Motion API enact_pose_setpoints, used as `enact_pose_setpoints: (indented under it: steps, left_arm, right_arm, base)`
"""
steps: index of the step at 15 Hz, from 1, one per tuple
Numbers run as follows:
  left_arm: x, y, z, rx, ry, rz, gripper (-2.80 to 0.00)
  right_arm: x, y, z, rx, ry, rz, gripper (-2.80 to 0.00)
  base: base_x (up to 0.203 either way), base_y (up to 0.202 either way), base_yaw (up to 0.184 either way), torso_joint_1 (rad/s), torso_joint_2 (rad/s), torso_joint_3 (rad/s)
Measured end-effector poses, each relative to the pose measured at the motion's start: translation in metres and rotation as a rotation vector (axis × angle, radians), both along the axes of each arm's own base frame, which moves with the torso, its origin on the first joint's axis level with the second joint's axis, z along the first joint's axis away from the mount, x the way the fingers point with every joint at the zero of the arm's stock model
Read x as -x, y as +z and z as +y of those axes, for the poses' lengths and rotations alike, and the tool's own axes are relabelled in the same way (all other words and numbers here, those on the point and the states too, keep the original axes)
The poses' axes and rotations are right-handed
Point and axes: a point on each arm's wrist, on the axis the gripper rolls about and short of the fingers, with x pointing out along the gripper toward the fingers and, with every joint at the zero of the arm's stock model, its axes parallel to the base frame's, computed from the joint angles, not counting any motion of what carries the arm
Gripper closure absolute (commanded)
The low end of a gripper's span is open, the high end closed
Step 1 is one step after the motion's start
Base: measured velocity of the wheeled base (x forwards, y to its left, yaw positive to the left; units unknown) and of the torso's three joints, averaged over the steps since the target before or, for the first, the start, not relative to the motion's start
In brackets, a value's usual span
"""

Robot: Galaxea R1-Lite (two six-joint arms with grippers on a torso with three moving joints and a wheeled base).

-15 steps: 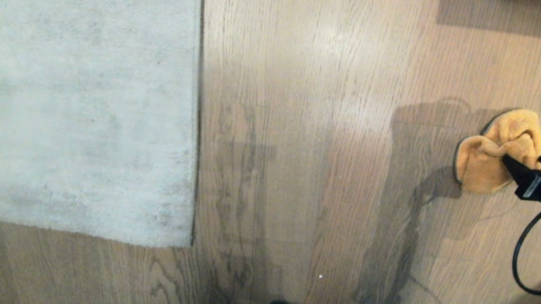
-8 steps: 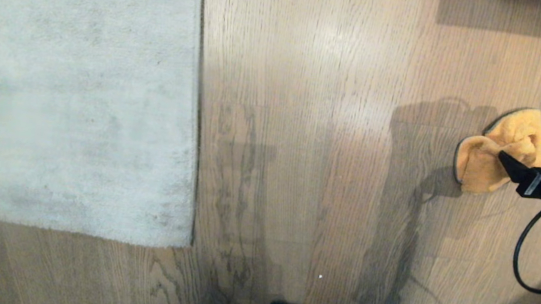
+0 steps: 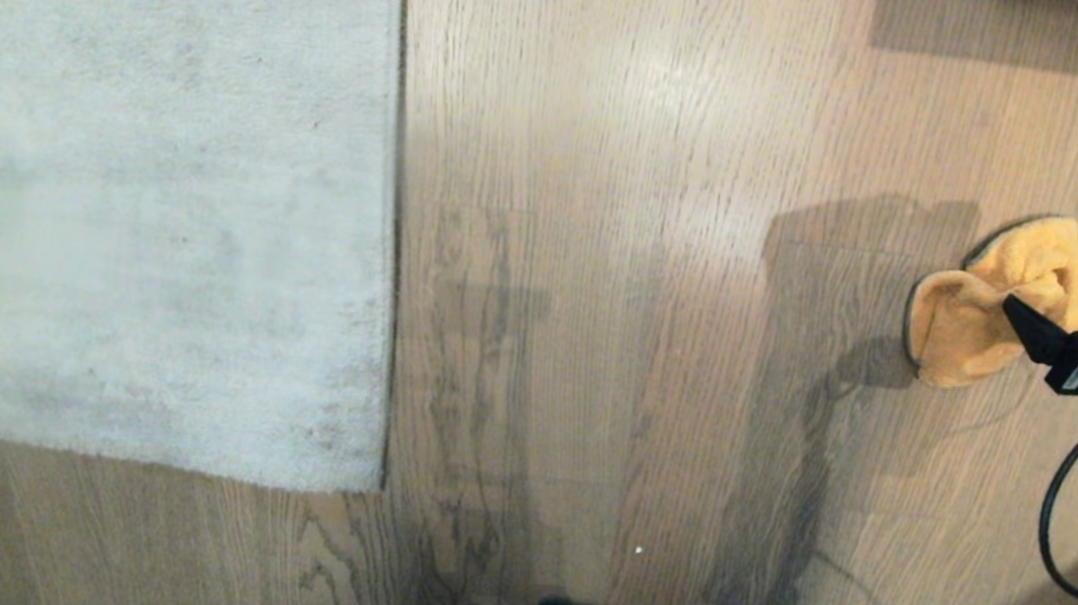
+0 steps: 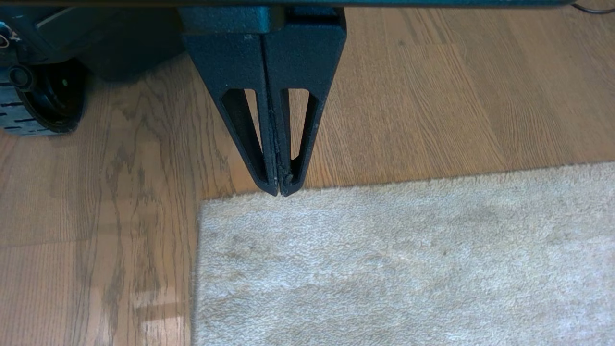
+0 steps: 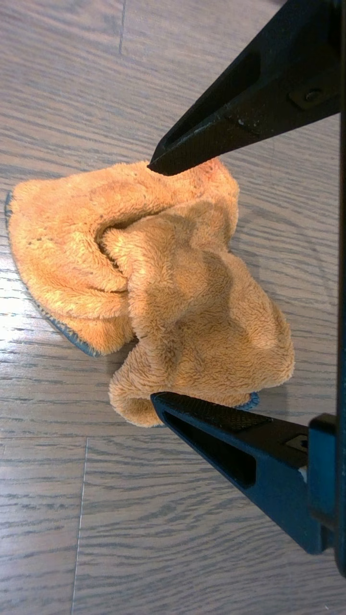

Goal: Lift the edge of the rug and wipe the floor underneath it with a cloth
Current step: Put down the rag

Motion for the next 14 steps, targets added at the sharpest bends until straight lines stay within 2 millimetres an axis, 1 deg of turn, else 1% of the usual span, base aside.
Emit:
enact_pose_setpoints:
  steps: [4,5,10,14]
  left_arm:
    - [0.000,0.000,0.000,0.000,0.000,0.000,0.00]
    - [0.000,0.000,0.000,0.000,0.000,0.000,0.00]
    - [0.000,0.000,0.000,0.000,0.000,0.000,0.00]
    - [0.000,0.000,0.000,0.000,0.000,0.000,0.00]
  right_arm:
    - [0.013,-0.003,0.004,0.001,0.002,0.011,-2.80]
    - [0.017,-0.004,0.005,-0.001,0.002,0.017,0.00]
    - [0.028,-0.009,0.008,-0.009,0.003,0.033,0.00]
    - [0.034,-0.005,0.010,-0.008,0.004,0.014,0.00]
  base:
    - [0.000,0.000,0.000,0.000,0.00,0.000]
    - [0.000,0.000,0.000,0.000,0.00,0.000]
    - [0.000,0.000,0.000,0.000,0.00,0.000]
    - [0.000,0.000,0.000,0.000,0.00,0.000]
